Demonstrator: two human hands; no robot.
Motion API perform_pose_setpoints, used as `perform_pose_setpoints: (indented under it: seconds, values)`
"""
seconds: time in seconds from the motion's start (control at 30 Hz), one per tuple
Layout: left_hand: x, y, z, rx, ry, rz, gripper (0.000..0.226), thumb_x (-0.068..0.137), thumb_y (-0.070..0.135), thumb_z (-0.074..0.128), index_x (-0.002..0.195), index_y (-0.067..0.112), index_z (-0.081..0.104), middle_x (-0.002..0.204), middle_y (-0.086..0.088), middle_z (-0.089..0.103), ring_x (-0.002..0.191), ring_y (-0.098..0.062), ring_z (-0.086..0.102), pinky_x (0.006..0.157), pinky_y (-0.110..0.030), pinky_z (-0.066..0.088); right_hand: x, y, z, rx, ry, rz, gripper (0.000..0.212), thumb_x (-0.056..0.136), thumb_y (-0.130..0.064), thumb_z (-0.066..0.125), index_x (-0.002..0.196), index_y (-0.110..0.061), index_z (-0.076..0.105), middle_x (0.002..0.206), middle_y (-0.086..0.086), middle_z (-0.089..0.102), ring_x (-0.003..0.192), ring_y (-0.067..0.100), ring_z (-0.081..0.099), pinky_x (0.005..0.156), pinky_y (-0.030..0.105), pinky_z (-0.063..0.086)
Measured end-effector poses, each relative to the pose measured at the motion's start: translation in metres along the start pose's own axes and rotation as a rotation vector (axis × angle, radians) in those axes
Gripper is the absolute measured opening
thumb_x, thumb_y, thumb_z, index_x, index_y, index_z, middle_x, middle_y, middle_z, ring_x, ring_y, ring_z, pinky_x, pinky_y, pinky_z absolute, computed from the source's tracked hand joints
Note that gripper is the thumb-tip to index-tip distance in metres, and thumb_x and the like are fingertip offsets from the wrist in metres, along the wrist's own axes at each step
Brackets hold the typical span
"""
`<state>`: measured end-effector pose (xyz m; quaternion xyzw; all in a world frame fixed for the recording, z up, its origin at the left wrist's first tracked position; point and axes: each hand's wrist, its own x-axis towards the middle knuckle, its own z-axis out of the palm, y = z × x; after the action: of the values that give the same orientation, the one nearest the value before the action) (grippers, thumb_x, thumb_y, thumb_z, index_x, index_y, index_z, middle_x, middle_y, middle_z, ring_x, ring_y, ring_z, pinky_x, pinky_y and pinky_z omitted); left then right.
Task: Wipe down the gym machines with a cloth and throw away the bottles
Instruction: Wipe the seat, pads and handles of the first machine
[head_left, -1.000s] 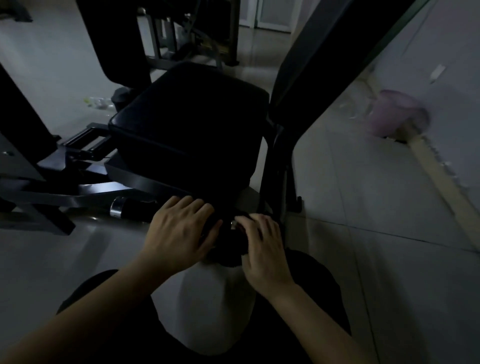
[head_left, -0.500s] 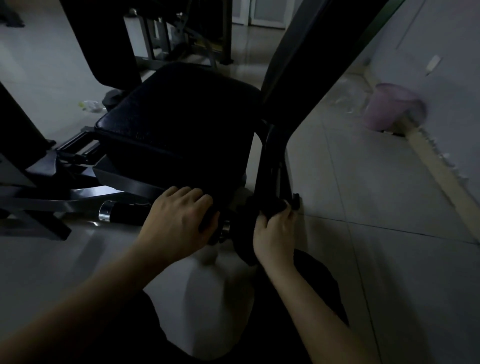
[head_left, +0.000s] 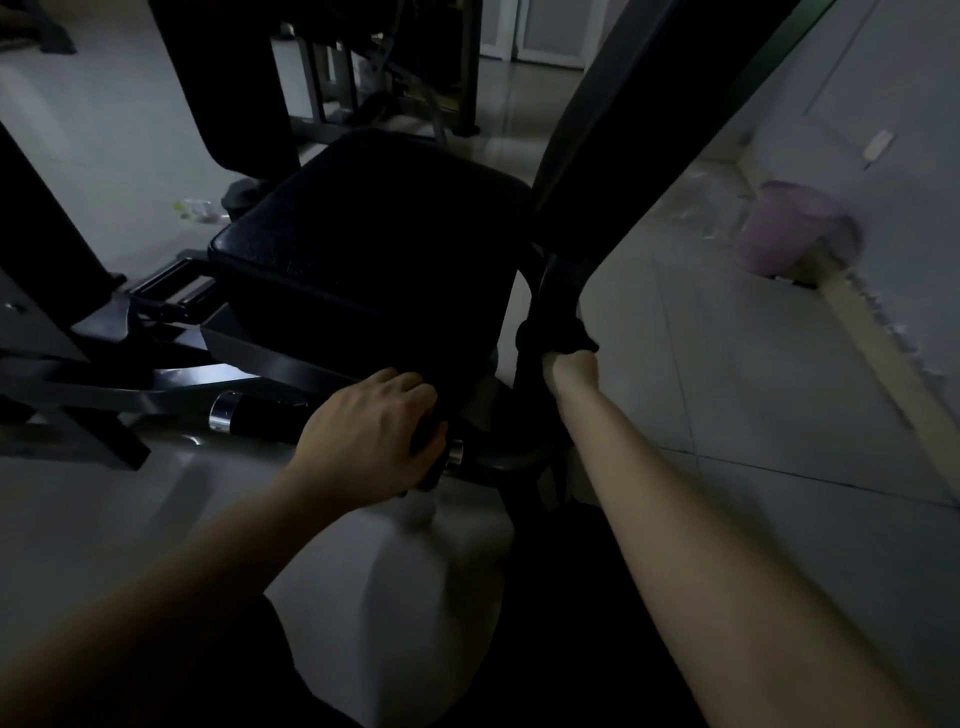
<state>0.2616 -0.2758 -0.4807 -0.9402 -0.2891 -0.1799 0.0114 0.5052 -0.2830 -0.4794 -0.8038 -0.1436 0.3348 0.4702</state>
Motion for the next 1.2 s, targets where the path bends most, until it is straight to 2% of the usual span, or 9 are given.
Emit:
perform_pose_setpoints:
  seconds: [0.17,0.3,0.43,0.63,0.77,0.9,0.97,1.07,1.2]
  values:
    - [0.000,0.001,0.002,0.063,0.015,-0.016,0.027,0.094,0.050,0.040,0.081,0.028,0.049,0.079,0.010,0.049,0.075,-0.013,0.053,0.058,-0.026,0.036,-0.060,0.032,-0.017,-0.016,-0.202,-0.005,0.049,0.102,-0.024,0.053,0.145,-0.006,0.039,0.133,0.013,0.055,0.100,0.024,0.055,0.084,0.029,0.045]
    - [0.000,0.002,0.002,0.049,0.022,-0.014,0.026,0.093,0.047,0.039,0.080,0.027,0.049,0.080,0.009,0.050,0.075,-0.014,0.052,0.059,-0.026,0.038,-0.098,0.058,-0.011,0.120,-0.132,0.024,0.013,0.101,-0.025,0.051,0.105,-0.014,0.059,0.107,0.015,0.063,0.093,0.029,0.062,0.090,0.045,0.054]
    - [0.000,0.002,0.002,0.047,0.011,-0.019,0.027,0.092,0.049,0.037,0.081,0.027,0.048,0.082,0.009,0.050,0.076,-0.014,0.051,0.060,-0.026,0.038,-0.130,0.074,0.008,0.255,-0.086,0.118,0.024,0.098,-0.035,0.059,0.099,-0.011,0.058,0.100,0.013,0.066,0.086,0.026,0.065,0.085,0.043,0.057]
    - [-0.003,-0.002,0.000,-0.079,-0.011,-0.033,0.028,0.092,0.048,0.033,0.085,0.028,0.050,0.086,0.008,0.052,0.082,-0.014,0.052,0.065,-0.031,0.048,-0.156,0.057,-0.004,0.322,-0.528,0.402,0.025,0.099,-0.028,0.059,0.115,-0.010,0.067,0.106,0.015,0.071,0.091,0.028,0.069,0.065,0.033,0.058]
    - [-0.008,-0.009,-0.002,-0.223,0.007,-0.029,0.020,0.095,0.043,0.039,0.082,0.032,0.048,0.085,0.011,0.048,0.082,-0.010,0.047,0.069,-0.026,0.043,-0.140,0.049,-0.029,0.021,-0.509,0.169,0.031,0.089,-0.039,0.069,0.106,-0.013,0.067,0.097,0.008,0.073,0.090,0.024,0.070,0.073,0.031,0.057]
    - [-0.012,-0.011,-0.004,-0.235,0.020,-0.016,0.023,0.092,0.040,0.042,0.085,0.026,0.059,0.086,0.011,0.051,0.082,-0.010,0.049,0.069,-0.023,0.042,-0.097,0.045,-0.045,-0.653,-0.101,-0.244,0.043,0.093,-0.057,0.054,0.082,-0.016,0.058,0.085,0.006,0.068,0.071,0.021,0.062,0.066,0.030,0.052]
    - [-0.011,-0.011,-0.006,-0.253,0.019,-0.028,0.023,0.091,0.040,0.042,0.087,0.026,0.060,0.087,0.011,0.053,0.083,-0.010,0.051,0.070,-0.024,0.044,-0.076,0.050,-0.046,-0.899,0.083,-0.356,0.049,0.095,-0.060,0.046,0.091,-0.013,0.056,0.094,0.012,0.069,0.073,0.027,0.061,0.069,0.034,0.052]
    - [-0.010,-0.012,-0.008,-0.300,0.032,-0.041,0.019,0.090,0.038,0.046,0.092,0.025,0.059,0.088,0.010,0.058,0.084,-0.011,0.056,0.072,-0.028,0.049,-0.074,0.053,-0.027,-0.843,0.156,-0.498,0.051,0.098,-0.046,0.049,0.133,-0.011,0.035,0.116,0.016,0.062,0.096,0.036,0.064,0.071,0.038,0.050]
    - [-0.010,-0.014,-0.007,-0.310,0.044,-0.049,0.015,0.091,0.031,0.058,0.104,0.023,0.061,0.094,0.008,0.062,0.086,-0.011,0.058,0.073,-0.024,0.048,-0.112,0.057,0.003,-0.901,0.136,-0.815,0.024,0.099,-0.024,0.050,0.123,-0.019,0.049,0.107,0.007,0.060,0.095,0.029,0.063,0.066,0.033,0.043]
